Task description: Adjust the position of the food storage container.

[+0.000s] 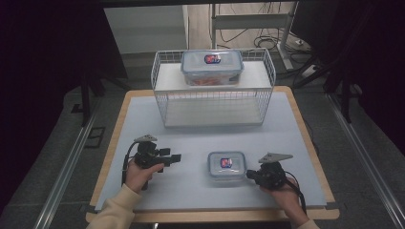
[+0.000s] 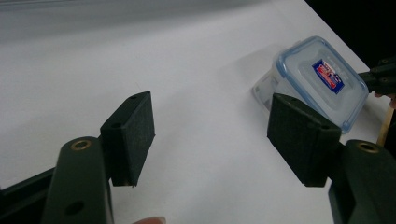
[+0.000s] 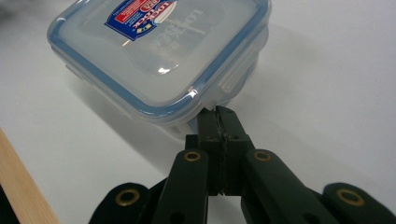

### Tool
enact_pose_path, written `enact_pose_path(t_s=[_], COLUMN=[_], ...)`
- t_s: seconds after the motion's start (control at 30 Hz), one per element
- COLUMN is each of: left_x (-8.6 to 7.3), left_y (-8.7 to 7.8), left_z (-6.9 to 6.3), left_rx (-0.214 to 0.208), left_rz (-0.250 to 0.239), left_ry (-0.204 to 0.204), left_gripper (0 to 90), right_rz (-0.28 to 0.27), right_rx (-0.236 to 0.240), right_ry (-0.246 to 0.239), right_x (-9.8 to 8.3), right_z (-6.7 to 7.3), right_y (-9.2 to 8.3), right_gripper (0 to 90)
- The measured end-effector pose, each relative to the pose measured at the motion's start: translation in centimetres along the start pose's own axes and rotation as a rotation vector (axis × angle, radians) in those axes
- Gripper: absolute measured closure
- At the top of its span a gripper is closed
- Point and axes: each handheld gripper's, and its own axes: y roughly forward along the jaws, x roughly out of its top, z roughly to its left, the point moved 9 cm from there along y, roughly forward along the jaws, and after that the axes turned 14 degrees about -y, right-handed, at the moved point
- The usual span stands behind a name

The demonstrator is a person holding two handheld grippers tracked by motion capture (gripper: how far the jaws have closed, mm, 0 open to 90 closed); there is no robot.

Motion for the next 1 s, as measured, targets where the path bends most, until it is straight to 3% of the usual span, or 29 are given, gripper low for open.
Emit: enact_pose_path(t_s=[0.2,0.53,0.7,0.9,1.0], left_x=[0.0,0.0,0.0,0.0,-0.1], left_y=[0.0,0.0,0.0,0.1,0.1], left_z=[0.0,0.1,0.0,-0.1,-0.3], left_rx=[0.001,0.005,0.003,0.012,0.023], left_rz=[-0.002,0.0,0.0,-0.007,-0.007], left_ry=[0.0,-0.003,-0.002,-0.008,-0.018], left_gripper=[31.6,31.6,31.6,31.4,30.5], right_rz=[-0.002,-0.005,-0.02,-0.088,-0.103], right_rx=[0.024,0.03,0.026,0.039,0.045], right_ry=[-0.003,-0.028,-0.016,0.025,0.037], right_x=[1.5,2.9,2.8,3.1,3.2], right_z=[0.5,1.0,0.7,-0.5,-0.8], right_y=[2.1,3.6,3.1,0.9,0.7], right_gripper=[89.0,88.9,88.9,86.8,85.8])
